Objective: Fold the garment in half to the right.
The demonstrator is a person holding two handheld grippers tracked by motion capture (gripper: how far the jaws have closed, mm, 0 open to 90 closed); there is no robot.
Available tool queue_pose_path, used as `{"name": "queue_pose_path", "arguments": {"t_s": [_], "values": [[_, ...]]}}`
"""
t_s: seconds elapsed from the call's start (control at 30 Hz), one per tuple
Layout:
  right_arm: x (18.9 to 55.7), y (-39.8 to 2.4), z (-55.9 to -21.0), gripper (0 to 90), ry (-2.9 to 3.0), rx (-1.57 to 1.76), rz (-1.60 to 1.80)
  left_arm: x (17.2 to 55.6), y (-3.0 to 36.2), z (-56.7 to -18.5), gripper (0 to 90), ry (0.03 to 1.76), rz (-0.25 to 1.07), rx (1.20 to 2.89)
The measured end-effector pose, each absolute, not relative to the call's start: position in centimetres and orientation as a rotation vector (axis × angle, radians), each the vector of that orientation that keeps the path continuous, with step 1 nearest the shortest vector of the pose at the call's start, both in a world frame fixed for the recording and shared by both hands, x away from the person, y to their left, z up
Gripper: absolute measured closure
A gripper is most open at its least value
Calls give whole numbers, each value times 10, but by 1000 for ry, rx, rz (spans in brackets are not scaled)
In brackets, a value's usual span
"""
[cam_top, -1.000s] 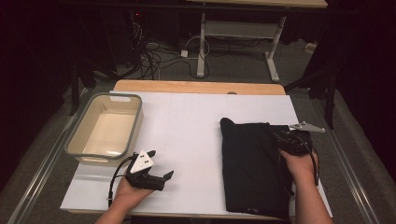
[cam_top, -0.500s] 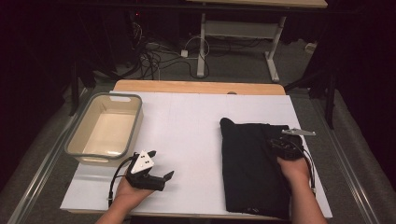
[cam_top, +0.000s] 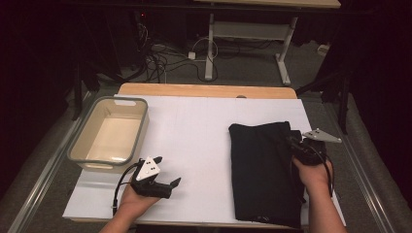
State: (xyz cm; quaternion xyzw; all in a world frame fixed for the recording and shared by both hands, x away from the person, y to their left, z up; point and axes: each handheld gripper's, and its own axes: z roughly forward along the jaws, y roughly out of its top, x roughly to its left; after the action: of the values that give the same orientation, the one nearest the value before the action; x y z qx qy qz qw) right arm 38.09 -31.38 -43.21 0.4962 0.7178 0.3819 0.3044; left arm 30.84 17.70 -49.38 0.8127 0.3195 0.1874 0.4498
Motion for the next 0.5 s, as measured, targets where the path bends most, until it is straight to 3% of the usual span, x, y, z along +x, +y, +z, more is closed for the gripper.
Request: {"name": "queue_pose_path", "arguments": {"t_s": [0.33,0.5], "values": [[382,-332,-412,818,1813,1315,1004,308,178,-494,22,789,466,2003],[389,-350,-433,815,1807,1398,924,308,178,-494,22,790,463,2001]]}}
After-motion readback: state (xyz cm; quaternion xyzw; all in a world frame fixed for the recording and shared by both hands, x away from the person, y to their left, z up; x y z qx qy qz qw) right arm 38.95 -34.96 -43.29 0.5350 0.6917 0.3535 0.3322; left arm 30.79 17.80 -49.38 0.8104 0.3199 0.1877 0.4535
